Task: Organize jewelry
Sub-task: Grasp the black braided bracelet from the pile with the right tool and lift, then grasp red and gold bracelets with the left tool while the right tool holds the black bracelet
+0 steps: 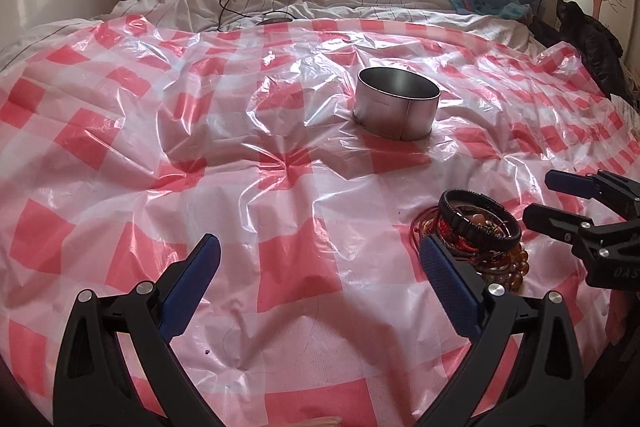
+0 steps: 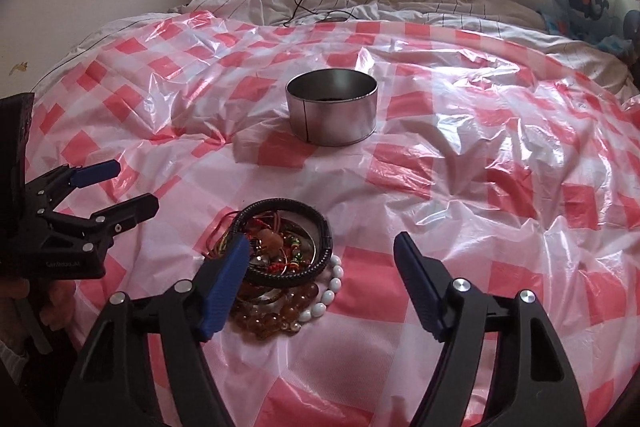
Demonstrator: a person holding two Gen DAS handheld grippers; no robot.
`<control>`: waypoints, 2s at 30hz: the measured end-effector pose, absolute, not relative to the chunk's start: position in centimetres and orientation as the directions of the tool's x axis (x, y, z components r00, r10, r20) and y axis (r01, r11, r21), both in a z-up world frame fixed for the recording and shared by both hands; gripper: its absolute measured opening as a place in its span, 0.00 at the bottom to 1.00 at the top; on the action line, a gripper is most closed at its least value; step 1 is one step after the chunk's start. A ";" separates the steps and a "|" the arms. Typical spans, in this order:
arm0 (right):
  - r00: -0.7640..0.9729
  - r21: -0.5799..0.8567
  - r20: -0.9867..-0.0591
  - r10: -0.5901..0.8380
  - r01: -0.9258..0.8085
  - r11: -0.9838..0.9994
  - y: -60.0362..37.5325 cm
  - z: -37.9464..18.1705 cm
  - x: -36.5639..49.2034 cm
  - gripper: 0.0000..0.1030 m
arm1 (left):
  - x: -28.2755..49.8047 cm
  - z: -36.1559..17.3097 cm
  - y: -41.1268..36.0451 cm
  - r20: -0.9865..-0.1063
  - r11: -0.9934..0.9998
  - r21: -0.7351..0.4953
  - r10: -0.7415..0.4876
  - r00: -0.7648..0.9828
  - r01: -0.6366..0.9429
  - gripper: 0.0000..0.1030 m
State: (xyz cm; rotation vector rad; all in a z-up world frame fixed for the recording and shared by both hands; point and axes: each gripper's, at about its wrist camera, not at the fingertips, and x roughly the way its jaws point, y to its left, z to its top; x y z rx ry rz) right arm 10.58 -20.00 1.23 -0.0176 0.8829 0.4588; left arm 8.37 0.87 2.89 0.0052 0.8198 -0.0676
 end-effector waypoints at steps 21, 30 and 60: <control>0.407 0.337 -0.781 0.474 -0.365 0.868 -20.3 -2.1 14.7 0.09 | 8.2 2.7 -0.1 -0.733 0.993 -0.050 -0.112 0.671 0.110 0.93; 0.520 0.378 -0.723 0.455 -0.254 0.890 -24.4 -0.5 15.4 0.09 | 8.9 2.2 -1.5 -0.743 0.954 -0.183 -0.292 0.602 0.237 0.93; 0.487 0.424 -0.742 0.461 -0.190 0.885 -25.0 -2.4 16.4 0.10 | 13.9 -1.2 -3.9 -0.764 0.872 -0.369 -0.482 0.429 0.323 0.51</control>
